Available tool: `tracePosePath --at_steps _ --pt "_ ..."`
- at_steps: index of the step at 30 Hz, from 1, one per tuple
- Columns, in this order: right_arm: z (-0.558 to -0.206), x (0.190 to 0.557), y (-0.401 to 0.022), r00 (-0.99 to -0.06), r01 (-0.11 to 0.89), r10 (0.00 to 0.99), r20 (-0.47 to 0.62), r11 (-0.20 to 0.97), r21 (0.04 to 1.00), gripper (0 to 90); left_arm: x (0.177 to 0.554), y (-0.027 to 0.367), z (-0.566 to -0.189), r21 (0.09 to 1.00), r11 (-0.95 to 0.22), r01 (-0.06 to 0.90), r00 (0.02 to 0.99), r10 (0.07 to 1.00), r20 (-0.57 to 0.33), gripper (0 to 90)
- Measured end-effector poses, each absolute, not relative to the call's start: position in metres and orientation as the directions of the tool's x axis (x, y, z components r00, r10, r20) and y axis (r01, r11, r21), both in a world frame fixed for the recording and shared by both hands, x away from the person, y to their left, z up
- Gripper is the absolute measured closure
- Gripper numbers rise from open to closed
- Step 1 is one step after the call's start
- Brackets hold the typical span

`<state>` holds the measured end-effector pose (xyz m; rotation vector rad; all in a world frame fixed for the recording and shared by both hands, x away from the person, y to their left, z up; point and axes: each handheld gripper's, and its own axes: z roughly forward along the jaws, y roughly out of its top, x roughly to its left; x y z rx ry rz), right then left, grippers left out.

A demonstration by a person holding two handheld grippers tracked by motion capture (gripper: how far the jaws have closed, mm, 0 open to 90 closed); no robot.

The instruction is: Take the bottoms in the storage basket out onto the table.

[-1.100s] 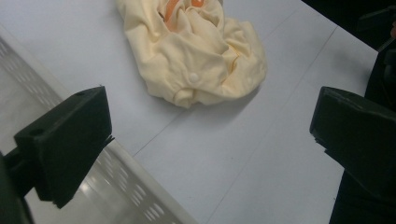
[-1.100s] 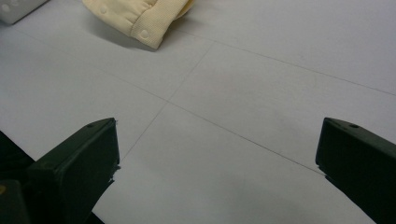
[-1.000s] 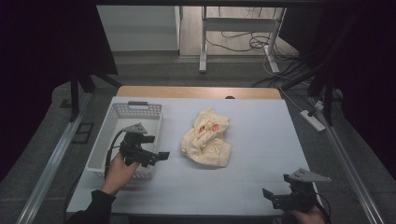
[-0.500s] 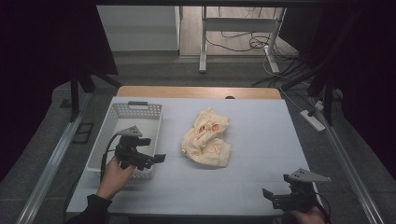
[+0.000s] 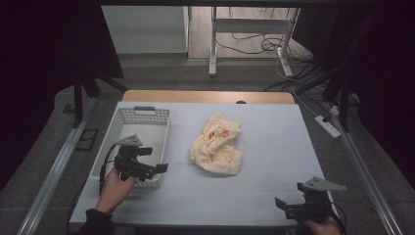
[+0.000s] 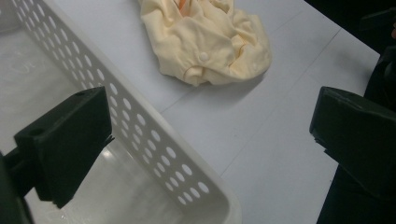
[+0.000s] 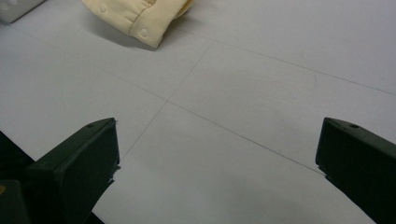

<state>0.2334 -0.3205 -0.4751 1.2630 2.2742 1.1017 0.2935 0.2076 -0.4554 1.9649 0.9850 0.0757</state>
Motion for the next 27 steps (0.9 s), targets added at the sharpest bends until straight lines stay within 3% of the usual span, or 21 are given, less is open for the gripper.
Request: tracePosePath --at_steps 27 --pt "-0.475 0.234 -0.321 -0.555 0.587 0.826 0.095 0.309 0.748 0.0 0.272 0.230 -0.461 0.759 -0.224 0.611 0.656 0.680 -0.327 0.0"
